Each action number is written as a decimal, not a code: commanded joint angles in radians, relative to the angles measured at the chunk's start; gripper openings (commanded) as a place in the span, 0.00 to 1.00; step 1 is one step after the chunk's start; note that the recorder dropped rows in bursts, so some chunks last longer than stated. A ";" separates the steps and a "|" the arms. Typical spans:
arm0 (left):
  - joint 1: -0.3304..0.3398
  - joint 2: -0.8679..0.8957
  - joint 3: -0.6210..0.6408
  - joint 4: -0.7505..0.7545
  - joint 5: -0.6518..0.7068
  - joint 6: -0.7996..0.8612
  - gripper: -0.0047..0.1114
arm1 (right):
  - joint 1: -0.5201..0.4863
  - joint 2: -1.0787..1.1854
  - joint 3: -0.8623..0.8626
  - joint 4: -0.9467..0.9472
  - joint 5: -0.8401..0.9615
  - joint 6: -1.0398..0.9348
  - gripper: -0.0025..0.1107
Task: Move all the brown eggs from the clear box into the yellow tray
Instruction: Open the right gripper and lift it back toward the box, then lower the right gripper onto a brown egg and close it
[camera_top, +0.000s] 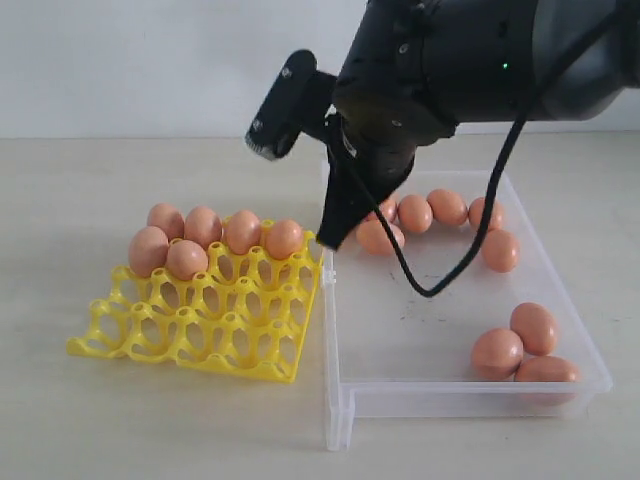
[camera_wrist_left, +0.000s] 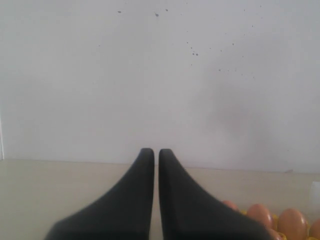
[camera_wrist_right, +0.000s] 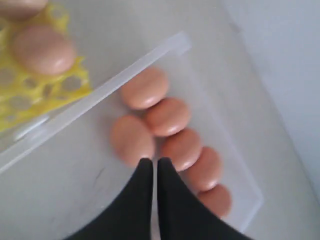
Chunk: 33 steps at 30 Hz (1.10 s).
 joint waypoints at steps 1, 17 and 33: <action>-0.004 -0.001 -0.003 -0.005 -0.006 0.003 0.07 | 0.000 -0.009 0.004 0.396 0.235 -0.429 0.02; -0.004 -0.001 -0.003 -0.005 -0.006 0.003 0.07 | -0.355 -0.007 0.004 0.425 0.252 0.146 0.03; -0.004 -0.001 -0.003 -0.005 -0.006 0.003 0.07 | -0.521 0.163 0.004 0.676 0.104 0.104 0.46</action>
